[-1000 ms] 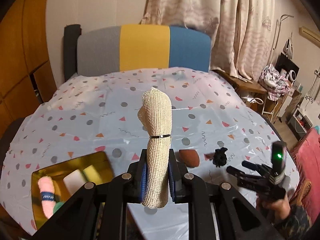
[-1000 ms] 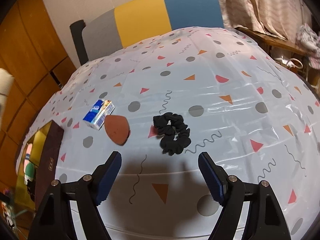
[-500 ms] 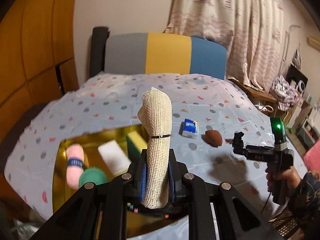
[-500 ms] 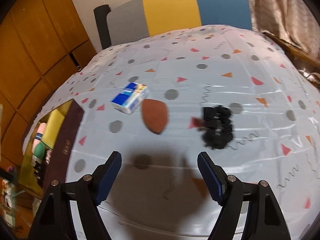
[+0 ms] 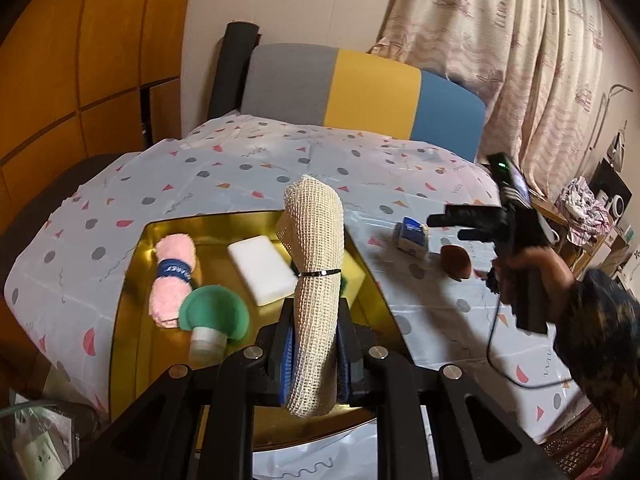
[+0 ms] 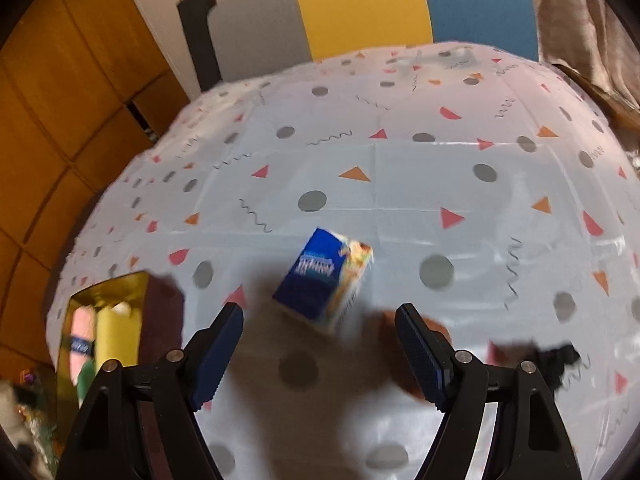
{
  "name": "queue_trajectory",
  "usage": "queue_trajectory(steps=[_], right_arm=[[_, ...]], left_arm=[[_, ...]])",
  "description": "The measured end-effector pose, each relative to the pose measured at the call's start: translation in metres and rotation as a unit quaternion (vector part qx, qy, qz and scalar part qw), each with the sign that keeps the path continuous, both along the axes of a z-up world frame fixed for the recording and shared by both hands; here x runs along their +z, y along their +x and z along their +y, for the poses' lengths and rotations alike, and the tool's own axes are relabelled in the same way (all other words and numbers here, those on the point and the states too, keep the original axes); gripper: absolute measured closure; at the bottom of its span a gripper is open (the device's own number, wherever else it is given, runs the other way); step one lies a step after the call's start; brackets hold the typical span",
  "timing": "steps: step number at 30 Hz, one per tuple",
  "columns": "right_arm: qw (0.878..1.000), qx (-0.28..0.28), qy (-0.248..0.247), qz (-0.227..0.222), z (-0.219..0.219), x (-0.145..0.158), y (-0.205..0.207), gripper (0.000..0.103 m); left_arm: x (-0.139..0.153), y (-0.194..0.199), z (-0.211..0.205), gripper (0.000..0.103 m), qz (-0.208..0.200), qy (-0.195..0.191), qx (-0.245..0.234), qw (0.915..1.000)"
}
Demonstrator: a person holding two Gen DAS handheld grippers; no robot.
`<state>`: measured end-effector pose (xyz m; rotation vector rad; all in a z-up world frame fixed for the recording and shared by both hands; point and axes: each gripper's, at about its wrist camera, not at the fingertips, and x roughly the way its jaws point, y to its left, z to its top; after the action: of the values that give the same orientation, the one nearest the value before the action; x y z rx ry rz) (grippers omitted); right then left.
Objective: Organize soft objects
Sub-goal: 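Grasp the blue Tempo tissue pack with the right tool while the left tool holds the beige loofah, then lower the beige loofah into the gold tray and open the left tool while the right tool holds the tissues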
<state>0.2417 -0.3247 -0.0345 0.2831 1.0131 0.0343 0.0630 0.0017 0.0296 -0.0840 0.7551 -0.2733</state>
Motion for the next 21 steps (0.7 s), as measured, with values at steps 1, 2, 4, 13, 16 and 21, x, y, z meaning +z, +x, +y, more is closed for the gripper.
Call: queue_trajectory(steps=[1,2,4,13,16,21], right_arm=[[1.000,-0.006,-0.001,0.007,0.001,-0.003,0.009,0.024],[1.000,-0.009,-0.005,0.015,0.002,-0.007,0.020,0.023],[0.999,-0.013,-0.006,0.042,0.005,-0.018,0.035,0.022],[0.996,0.002,-0.049,0.073,0.027,-0.050,0.059,0.045],[0.994,0.052,-0.077,0.058,0.045,-0.046,0.046,0.046],[0.982,0.159,-0.095,0.034,0.077,-0.036,-0.004,0.046]], left_arm=[[-0.001,0.001,0.002,0.086,0.002,-0.001,0.003,1.0000],[-0.003,0.001,0.005,0.086,0.004,-0.002,0.006,1.0000],[-0.006,0.003,0.010,0.086,0.010,-0.004,0.012,0.9999],[-0.015,0.007,0.019,0.086,0.027,-0.008,0.023,0.9994],[-0.017,0.008,0.021,0.086,0.030,-0.011,0.026,0.9992],[-0.018,0.007,0.020,0.086,0.030,-0.014,0.026,0.9991]])
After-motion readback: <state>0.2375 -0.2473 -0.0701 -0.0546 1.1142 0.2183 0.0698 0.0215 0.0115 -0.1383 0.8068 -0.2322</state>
